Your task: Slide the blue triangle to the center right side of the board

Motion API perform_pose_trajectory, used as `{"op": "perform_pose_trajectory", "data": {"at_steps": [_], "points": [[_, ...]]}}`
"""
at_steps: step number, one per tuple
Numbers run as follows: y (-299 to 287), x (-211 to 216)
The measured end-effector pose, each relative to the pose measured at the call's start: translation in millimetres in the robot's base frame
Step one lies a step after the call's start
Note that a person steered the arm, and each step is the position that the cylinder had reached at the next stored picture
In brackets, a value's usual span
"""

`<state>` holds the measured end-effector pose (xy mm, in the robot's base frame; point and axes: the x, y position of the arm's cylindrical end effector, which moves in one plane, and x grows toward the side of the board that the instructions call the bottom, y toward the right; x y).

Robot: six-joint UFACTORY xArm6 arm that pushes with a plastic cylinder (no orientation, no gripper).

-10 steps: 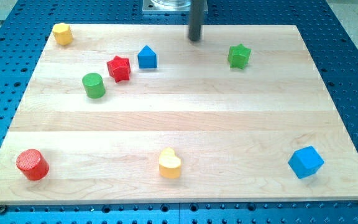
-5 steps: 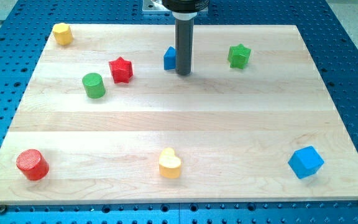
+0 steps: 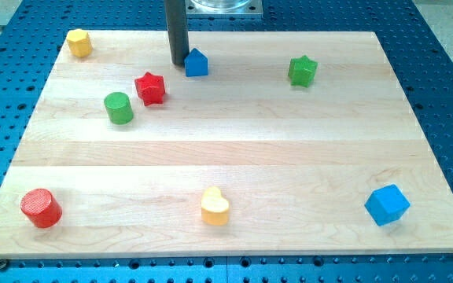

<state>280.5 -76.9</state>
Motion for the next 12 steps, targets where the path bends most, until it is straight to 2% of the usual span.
{"op": "perform_pose_trajectory", "data": {"at_steps": [2, 4, 6, 8, 9, 10, 12], "points": [[64, 11], [74, 46], [114, 26], [135, 83], [176, 114], [216, 114], [232, 100]]}}
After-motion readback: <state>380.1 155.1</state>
